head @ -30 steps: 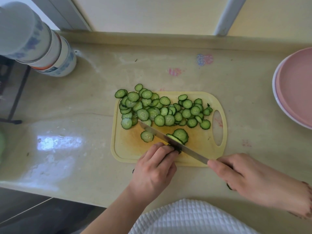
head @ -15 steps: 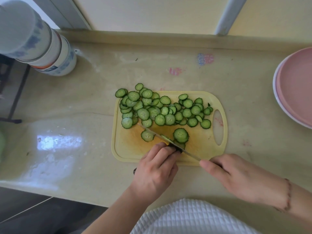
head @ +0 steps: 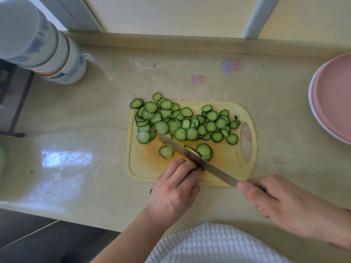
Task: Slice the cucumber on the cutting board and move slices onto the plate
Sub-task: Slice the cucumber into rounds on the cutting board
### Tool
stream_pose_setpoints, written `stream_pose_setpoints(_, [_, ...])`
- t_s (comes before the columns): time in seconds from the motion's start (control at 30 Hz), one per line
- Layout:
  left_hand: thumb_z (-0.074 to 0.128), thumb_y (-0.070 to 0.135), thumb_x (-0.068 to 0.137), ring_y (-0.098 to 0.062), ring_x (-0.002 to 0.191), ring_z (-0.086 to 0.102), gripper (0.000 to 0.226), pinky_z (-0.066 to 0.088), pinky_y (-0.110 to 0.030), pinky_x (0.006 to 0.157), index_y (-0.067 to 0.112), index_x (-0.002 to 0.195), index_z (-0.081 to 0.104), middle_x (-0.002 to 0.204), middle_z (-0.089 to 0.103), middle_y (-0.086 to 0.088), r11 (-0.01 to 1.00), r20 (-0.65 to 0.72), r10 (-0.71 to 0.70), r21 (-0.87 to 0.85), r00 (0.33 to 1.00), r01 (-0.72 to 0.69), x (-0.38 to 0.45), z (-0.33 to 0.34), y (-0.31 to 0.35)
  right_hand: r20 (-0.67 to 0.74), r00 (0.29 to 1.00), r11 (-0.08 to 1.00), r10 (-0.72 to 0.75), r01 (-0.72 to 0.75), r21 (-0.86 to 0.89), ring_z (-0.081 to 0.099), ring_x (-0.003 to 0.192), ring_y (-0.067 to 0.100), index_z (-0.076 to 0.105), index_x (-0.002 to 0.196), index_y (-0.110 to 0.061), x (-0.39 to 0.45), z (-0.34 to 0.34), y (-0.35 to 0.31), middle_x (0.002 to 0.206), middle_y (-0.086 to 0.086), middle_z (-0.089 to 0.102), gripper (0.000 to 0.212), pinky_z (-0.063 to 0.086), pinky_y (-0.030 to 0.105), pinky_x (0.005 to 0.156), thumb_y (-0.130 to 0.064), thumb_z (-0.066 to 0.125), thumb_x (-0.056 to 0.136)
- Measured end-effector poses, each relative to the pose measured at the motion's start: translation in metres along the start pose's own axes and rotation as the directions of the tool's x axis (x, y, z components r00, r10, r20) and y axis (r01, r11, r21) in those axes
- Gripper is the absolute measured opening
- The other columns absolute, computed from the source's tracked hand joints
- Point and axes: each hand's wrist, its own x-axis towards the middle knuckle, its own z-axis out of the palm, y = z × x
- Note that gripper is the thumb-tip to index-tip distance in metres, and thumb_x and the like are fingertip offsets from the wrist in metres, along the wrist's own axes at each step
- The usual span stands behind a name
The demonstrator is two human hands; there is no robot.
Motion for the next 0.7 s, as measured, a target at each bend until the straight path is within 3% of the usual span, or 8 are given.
stream_pose_setpoints(0.4, [0.062, 0.001, 0.094, -0.029, 0.096, 0.066, 0.016, 0.056, -0.036, 0.079, 0.0, 0.102, 0.076, 0.106, 0.069, -0.009, 1.0, 0.01, -0.002, -0.013, 1.0, 0.002, -0.001, 0.001, -0.001, 0.032, 0.999, 0.994, 0.036, -0.033, -0.108, 0.032, 0.047, 0.009, 0.039, 0.062, -0.017, 0.024, 0.01, 0.0, 0.054, -0.003, 0.035, 0.062, 0.033, 0.026, 0.048, -0.074, 0.026, 0.082])
stream_pose_setpoints(0.7, [0.064, -0.001, 0.091, -0.03, 0.095, 0.066, 0.016, 0.056, -0.035, 0.077, 0.0, 0.102, 0.076, 0.102, 0.068, -0.011, 1.0, 0.014, -0.005, -0.003, 1.0, 0.005, -0.001, 0.0, -0.003, 0.028, 0.999, 1.0, 0.026, -0.026, 0.015, 0.03, 0.049, 0.012, 0.036, 0.062, -0.016, 0.014, 0.002, 0.003, 0.054, -0.005, 0.032, 0.069, 0.029, 0.032, 0.049, -0.083, 0.029, 0.079])
